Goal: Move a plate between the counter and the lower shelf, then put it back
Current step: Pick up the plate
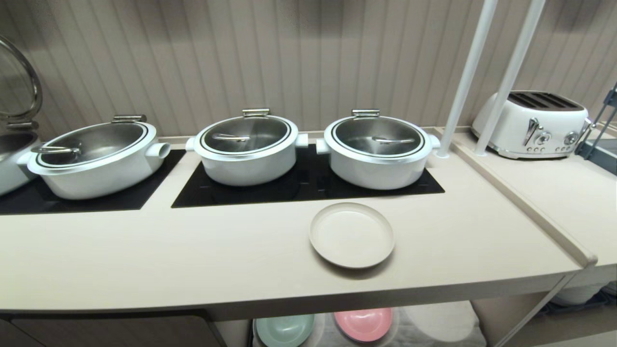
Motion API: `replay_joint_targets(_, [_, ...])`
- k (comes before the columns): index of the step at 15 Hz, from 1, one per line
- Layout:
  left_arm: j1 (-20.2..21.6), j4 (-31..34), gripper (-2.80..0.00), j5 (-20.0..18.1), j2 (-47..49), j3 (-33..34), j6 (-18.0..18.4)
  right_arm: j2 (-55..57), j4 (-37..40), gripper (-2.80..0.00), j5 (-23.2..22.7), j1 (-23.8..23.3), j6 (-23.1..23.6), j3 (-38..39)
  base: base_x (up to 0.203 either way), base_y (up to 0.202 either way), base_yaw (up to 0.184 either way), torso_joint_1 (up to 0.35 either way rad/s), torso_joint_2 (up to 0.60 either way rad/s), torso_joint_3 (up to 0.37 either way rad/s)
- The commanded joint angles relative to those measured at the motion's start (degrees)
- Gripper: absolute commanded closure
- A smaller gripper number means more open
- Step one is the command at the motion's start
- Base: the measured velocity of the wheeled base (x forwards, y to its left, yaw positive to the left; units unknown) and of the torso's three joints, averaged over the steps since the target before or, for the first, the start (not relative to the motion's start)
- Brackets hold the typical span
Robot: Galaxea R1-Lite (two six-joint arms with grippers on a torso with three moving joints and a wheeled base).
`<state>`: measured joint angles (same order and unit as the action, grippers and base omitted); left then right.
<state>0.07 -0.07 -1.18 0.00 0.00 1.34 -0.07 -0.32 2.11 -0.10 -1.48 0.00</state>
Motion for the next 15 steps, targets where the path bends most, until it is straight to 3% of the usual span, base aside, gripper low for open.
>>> replay_joint_targets(1, [0.01,-0.01,0.00,-0.05,0.01,0.00,-0.02,0.07,-0.03,0.00,0.00,0.01,-0.02,0.00,0.000,0.000,0.000,0.000,0.00,0.000])
replay_joint_targets(15, [0.01,-0.01,0.00,-0.05,0.00,0.00,0.23,0.07,-0.03,0.00,0.00,0.01,-0.02,0.00,0.000,0.000,0.000,0.000,0.00,0.000])
